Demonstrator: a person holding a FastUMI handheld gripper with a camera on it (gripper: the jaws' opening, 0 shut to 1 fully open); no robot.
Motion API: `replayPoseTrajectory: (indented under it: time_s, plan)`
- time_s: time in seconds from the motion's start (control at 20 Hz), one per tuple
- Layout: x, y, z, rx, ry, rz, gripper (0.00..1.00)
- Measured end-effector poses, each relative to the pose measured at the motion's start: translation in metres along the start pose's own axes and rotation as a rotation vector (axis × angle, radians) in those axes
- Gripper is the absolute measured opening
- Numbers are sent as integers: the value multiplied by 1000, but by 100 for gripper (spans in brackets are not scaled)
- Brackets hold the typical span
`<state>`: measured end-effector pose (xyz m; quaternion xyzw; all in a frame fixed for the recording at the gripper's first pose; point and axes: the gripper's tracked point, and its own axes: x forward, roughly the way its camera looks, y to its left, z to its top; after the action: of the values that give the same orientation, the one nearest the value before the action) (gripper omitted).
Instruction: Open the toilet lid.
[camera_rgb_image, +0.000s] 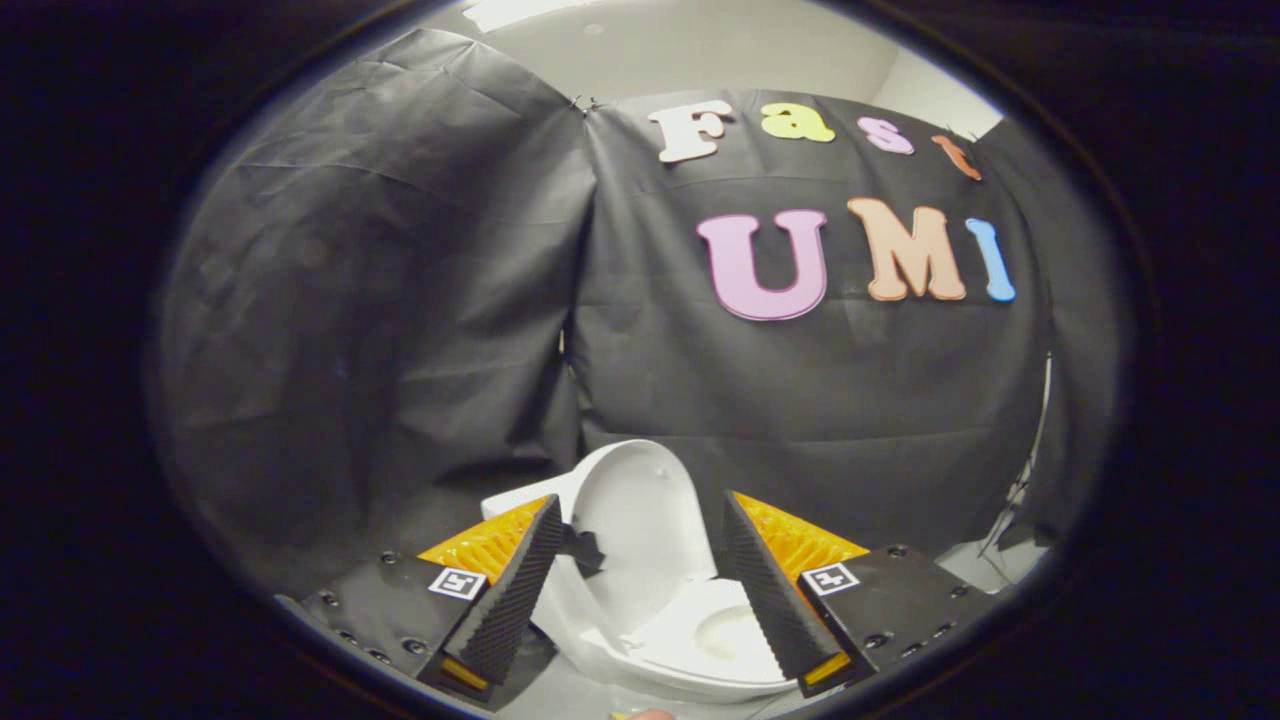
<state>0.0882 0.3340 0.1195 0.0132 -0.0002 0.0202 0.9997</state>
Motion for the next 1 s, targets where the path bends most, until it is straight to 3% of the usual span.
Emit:
replayPoseTrajectory:
  time_s: [0.4,0.6,0.9,1.0]
  plan:
    - [-37,-123,-15,-50,66,-122,99]
    - [-47,-146,-18,-72,107,-76,99]
    - [-76,-194,-30,-131,151,-132,99]
    - [-79,-197,-36,-98,145,-132,99]
